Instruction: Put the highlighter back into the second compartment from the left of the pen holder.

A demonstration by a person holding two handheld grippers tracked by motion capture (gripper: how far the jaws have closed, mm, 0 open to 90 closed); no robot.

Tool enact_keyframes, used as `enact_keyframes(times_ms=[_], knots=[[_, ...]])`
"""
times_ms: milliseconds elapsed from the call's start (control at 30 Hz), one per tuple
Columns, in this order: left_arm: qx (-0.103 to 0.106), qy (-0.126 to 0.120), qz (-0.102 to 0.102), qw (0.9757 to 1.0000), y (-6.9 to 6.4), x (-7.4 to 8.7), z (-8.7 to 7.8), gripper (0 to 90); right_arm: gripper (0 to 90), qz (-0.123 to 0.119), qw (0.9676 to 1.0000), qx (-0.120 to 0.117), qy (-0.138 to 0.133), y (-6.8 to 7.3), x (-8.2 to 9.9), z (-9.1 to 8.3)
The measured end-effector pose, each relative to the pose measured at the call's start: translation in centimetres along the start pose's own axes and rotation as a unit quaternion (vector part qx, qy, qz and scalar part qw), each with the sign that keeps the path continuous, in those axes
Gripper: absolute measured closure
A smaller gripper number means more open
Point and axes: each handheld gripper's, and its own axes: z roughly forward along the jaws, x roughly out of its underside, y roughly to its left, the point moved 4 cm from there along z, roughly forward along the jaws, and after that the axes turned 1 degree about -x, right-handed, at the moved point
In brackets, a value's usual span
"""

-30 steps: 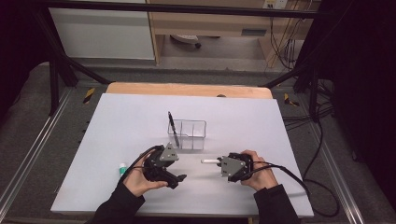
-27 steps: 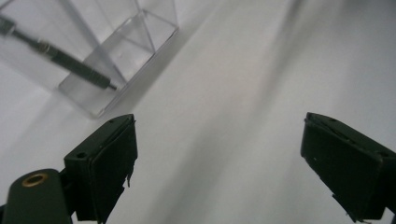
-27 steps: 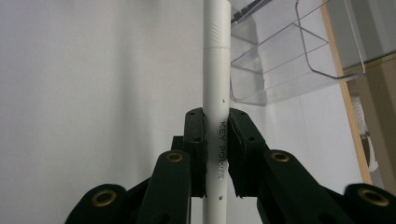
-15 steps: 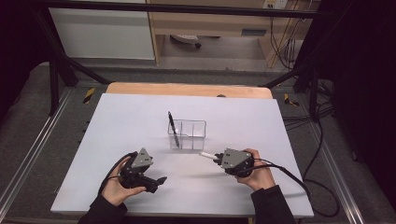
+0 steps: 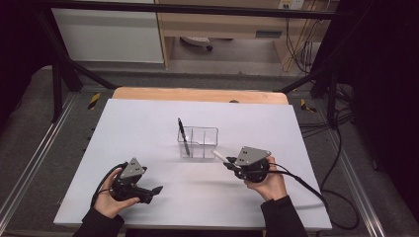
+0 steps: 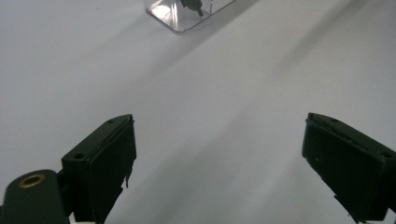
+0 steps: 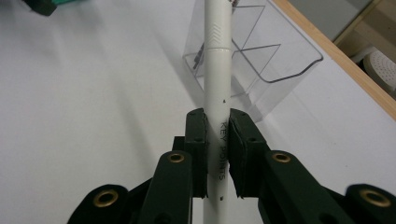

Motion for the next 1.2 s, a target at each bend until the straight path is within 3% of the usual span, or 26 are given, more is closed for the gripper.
enact_keyframes(times_ms=[200,400,633,800,1200], knots=[[-0.001,0.002,-0.005,1.0,0.3,0.4,-0.1,9.7,78.7,0.046,0.9985,0.004,-0.029,-0.3,-1.3,0.1],[-0.001,0.002,-0.007,1.0,0.4,0.5,-0.1,9.7,78.7,0.089,0.9939,0.016,-0.063,-1.0,-3.0,0.1],[0.0,0.002,-0.007,1.0,0.4,0.6,0.0,9.7,78.8,0.136,0.9849,0.022,-0.105,-1.8,-4.6,0.0],[0.0,0.002,-0.006,1.0,0.3,0.6,0.0,9.7,78.8,0.153,0.9803,0.023,-0.122,-2.3,-5.7,0.1],[0.002,0.001,-0.007,1.0,0.3,0.6,0.0,9.7,78.8,0.197,0.9647,0.035,-0.171,-3.4,-8.1,1.6]])
